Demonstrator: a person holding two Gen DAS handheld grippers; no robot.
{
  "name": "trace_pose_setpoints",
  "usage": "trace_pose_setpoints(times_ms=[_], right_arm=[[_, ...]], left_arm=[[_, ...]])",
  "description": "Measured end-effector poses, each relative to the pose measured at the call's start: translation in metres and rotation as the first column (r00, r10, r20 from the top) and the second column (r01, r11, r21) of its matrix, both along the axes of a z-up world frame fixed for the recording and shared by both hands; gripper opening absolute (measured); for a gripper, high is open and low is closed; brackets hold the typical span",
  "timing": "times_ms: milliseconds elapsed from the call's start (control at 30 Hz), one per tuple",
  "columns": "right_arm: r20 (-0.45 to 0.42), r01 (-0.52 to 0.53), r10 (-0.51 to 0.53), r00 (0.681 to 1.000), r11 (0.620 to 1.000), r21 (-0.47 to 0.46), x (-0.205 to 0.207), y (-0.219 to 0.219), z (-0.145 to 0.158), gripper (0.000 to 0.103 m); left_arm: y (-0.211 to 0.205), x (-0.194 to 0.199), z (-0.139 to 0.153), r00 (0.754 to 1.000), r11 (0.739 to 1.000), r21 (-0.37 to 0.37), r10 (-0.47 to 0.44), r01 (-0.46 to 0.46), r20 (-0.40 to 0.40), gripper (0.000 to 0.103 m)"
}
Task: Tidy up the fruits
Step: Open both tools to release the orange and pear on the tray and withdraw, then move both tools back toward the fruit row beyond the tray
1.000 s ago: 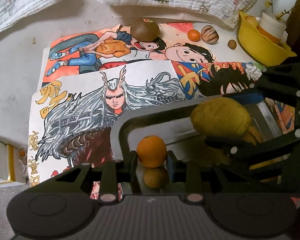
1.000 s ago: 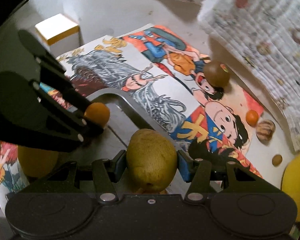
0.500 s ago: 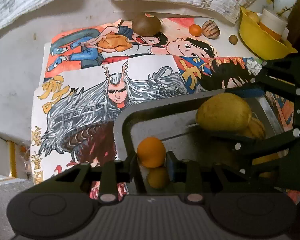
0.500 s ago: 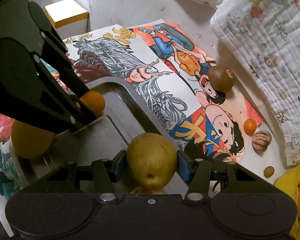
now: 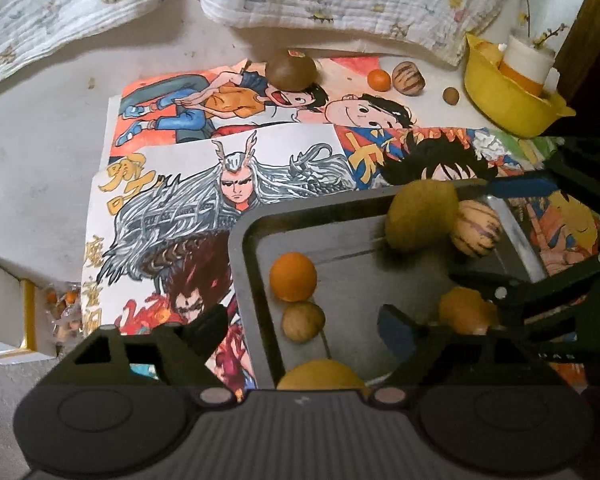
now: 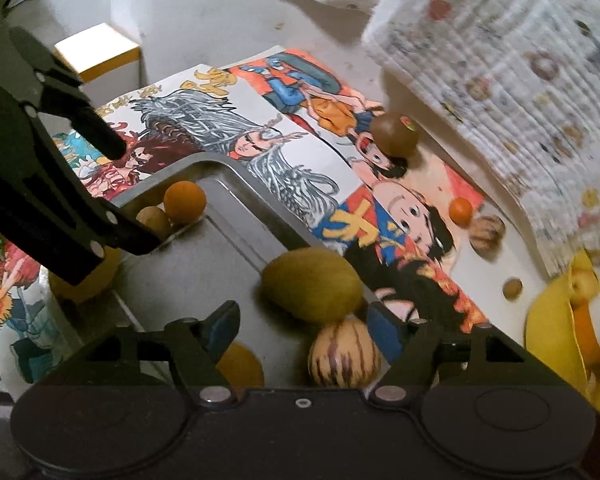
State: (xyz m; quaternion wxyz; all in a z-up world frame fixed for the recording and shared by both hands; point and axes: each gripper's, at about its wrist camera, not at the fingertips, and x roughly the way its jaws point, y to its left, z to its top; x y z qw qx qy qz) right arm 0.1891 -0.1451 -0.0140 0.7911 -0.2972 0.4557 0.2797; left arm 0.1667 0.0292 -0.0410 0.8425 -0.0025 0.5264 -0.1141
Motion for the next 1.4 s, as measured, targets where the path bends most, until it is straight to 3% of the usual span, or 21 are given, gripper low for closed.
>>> trace_pose_setpoints(times_ms=[200, 533, 967, 1400], right_arm=[[-0.004, 0.105, -0.105, 0.995, 0.993, 0.048, -0.024, -0.016, 0.019, 0.088], [-0.061, 0.217, -0.211, 0.976, 0.971, 0.102, -0.06, -0.032, 0.033, 0.1], [-0.129, 0.321, -0.314, 0.94, 0.947, 0.033, -0.074, -0.061, 0.023, 0.102], [-0.174, 0.47, -0.459, 0.871, 0.882, 0.026, -0.034, -0.094, 0.006, 0.102]], left_arm=[[0.002, -0.025, 0.011, 0.999, 0.999, 0.03, 0.039, -0.04, 0.024, 0.099], [-0.005, -0.073, 0.019, 0.998, 0.998, 0.062, 0.03, -0.033, 0.049, 0.102], [-0.008, -0.097, 0.01, 1.0, 0.987, 0.159, -0.016, 0.015, 0.001, 0.102], [0.01, -0.083, 0.011, 0.999, 0.982, 0.188, -0.006, 0.012, -0.031, 0.102]])
